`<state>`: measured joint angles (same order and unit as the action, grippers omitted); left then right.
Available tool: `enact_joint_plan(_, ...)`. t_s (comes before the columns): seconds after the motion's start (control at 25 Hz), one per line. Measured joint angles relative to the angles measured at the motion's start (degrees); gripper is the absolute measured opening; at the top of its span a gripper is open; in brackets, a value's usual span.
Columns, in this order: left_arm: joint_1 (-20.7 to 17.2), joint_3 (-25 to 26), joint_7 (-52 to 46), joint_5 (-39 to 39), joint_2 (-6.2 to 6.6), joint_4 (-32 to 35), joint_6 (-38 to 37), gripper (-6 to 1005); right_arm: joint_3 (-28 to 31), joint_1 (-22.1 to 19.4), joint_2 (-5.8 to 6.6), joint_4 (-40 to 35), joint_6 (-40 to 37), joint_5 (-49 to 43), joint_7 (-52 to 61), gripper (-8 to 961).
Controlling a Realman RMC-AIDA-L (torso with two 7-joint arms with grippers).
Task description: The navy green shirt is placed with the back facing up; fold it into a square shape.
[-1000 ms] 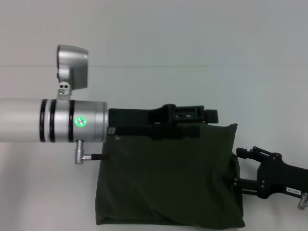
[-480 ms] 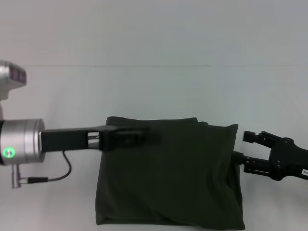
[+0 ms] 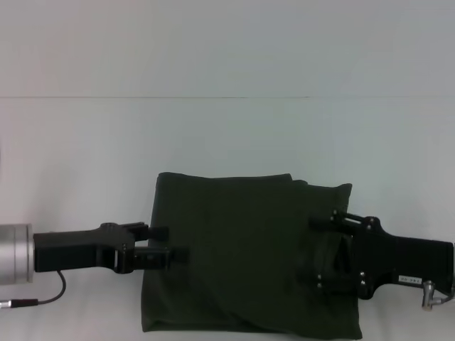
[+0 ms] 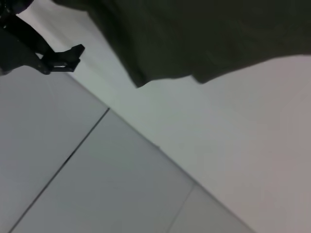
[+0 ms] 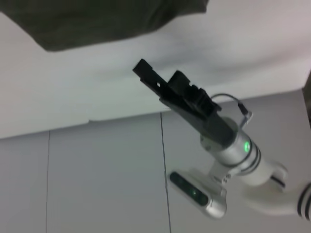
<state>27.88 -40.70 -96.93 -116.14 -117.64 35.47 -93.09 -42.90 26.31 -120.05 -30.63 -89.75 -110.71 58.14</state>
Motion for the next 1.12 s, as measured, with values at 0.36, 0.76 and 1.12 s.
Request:
enact_joint_plan(0.36, -0.6, 0.6, 0.0, -0.7, -0.81, -0.2, 1.3, 872, -2.2, -2.2, -0.01, 2.0, 9.3, -0.9, -2.1, 920)
enact_joint_plan(0.76, 0.1, 2.6, -3.7, -0.5, -0.66, -0.2, 4.2, 861, -2.3, -3.3, 0.17, 4.6, 15.6, -0.9, -4.1, 919)
enact_joint_plan(1.12, 3.6, 2.5, -23.5, -1.1, 2.57, -0.2, 6.1, 851, 3.4, -4.5, 0.41, 3.2, 6.2, -0.4, -5.4, 919)
